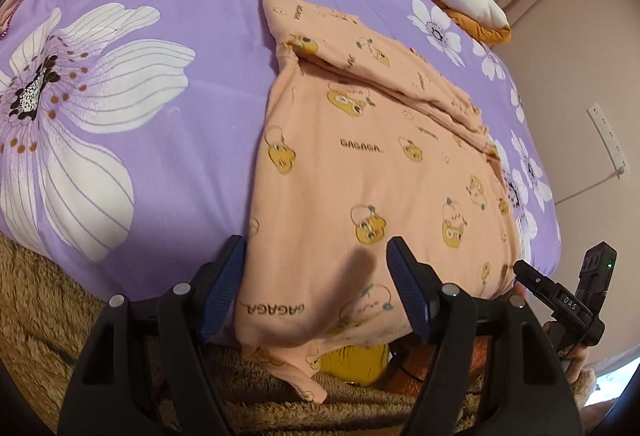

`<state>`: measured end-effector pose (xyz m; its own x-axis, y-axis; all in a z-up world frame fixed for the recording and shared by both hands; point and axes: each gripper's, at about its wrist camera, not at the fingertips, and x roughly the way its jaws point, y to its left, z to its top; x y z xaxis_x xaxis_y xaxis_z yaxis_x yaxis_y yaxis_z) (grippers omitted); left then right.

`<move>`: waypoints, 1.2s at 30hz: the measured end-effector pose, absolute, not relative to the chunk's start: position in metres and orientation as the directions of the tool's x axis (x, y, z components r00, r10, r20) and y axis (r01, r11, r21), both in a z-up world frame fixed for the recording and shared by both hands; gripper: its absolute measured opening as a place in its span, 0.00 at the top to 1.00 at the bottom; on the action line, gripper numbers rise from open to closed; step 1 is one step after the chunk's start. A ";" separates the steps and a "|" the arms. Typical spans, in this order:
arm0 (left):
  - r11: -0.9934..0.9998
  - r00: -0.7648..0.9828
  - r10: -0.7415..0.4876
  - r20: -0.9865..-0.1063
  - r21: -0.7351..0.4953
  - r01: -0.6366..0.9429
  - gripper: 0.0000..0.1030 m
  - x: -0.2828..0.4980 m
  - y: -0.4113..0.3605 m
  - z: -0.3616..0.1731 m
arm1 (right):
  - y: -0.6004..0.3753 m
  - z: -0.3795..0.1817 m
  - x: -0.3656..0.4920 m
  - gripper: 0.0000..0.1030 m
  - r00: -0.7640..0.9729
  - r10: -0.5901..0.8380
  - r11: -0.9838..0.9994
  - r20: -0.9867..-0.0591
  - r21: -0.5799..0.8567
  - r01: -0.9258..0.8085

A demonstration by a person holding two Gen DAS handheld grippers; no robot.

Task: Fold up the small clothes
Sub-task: 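Move both grippers to the onesie leg end and close on it, then lift the onesie leg end with both grippers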

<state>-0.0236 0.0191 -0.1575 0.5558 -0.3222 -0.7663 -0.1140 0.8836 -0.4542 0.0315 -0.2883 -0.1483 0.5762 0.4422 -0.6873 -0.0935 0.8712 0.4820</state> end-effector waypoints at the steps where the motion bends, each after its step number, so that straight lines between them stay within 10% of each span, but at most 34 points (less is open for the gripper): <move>1: 0.885 0.553 -0.325 -0.767 -0.453 -0.107 0.33 -0.024 0.017 -0.158 | -0.287 -0.148 0.029 0.33 0.576 0.441 0.873 -0.688 0.478 -0.096; 5: 0.903 0.548 -0.310 -0.777 -0.421 -0.086 0.39 -0.025 0.007 -0.162 | -0.280 -0.150 0.027 0.43 0.565 0.445 0.879 -0.695 0.461 -0.124; 16: 0.898 0.547 -0.317 -0.775 -0.431 -0.090 0.93 -0.029 0.005 -0.165 | -0.275 -0.152 0.021 0.86 0.558 0.468 0.870 -0.686 0.467 -0.155; 36: 0.823 0.672 -0.400 -0.624 -0.567 -0.036 0.94 -0.031 0.020 -0.115 | -0.275 -0.099 0.027 0.91 0.637 0.570 0.799 -0.519 0.532 -0.282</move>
